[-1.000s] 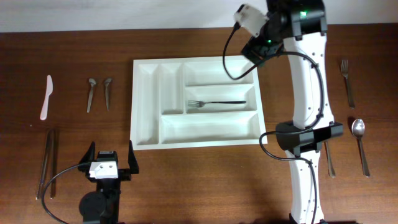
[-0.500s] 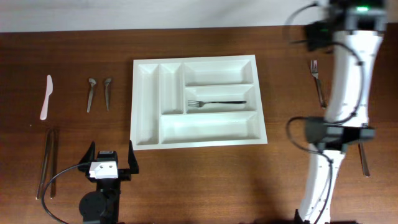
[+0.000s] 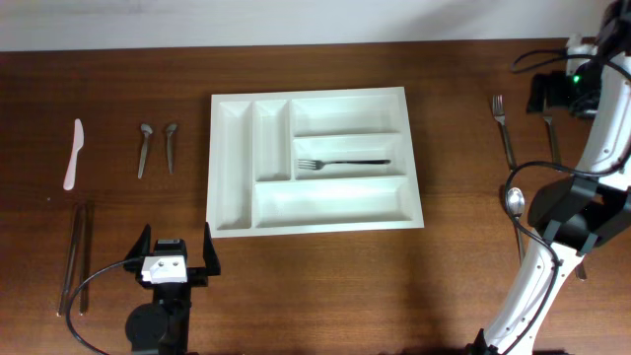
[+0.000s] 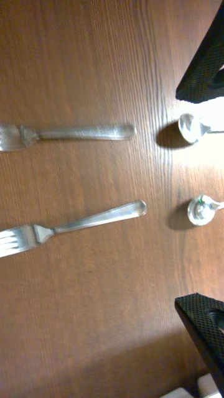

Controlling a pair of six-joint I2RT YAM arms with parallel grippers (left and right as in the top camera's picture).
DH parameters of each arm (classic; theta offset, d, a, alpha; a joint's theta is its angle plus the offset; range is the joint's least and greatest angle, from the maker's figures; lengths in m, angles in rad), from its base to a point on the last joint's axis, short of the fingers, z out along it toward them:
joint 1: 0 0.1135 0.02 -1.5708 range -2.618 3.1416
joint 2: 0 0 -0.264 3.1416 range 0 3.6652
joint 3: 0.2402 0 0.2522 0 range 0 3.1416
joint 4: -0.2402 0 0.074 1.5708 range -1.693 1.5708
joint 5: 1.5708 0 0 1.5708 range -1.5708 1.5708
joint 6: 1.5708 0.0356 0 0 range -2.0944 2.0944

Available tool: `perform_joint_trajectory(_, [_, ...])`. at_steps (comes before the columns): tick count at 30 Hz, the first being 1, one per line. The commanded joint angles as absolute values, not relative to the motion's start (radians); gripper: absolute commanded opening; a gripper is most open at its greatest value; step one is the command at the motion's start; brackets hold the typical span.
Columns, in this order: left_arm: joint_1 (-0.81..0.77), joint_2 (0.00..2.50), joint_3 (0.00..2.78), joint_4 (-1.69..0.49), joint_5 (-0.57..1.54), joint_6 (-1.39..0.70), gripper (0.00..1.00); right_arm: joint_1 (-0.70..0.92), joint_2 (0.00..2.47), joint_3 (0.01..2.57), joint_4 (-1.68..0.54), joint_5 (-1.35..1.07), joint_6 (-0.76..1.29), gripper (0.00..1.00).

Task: Pack container
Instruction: 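Raise the right gripper and move it right toward the remaining forks, then align the right gripper over the middle silver fork and descend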

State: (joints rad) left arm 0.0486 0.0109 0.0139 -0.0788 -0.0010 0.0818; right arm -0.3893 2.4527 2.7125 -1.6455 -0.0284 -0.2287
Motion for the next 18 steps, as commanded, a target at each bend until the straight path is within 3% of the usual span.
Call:
perform_joint_trajectory(1, [0.055,0.006,0.009,-0.082,0.000,0.072,0.99,-0.381,2.449,2.667,-1.634,-0.100,-0.247,0.99])
perform_joint_trajectory(11, [0.055,0.006,0.009,-0.082,0.000,0.072,0.99,-0.354,2.475,2.636,-1.375,-0.127,-0.284,0.99])
perform_joint_trajectory(18, [0.055,0.006,0.009,-0.082,0.000,0.072,0.99,-0.354,2.526,2.621,-1.380,-0.120,-0.460,0.99])
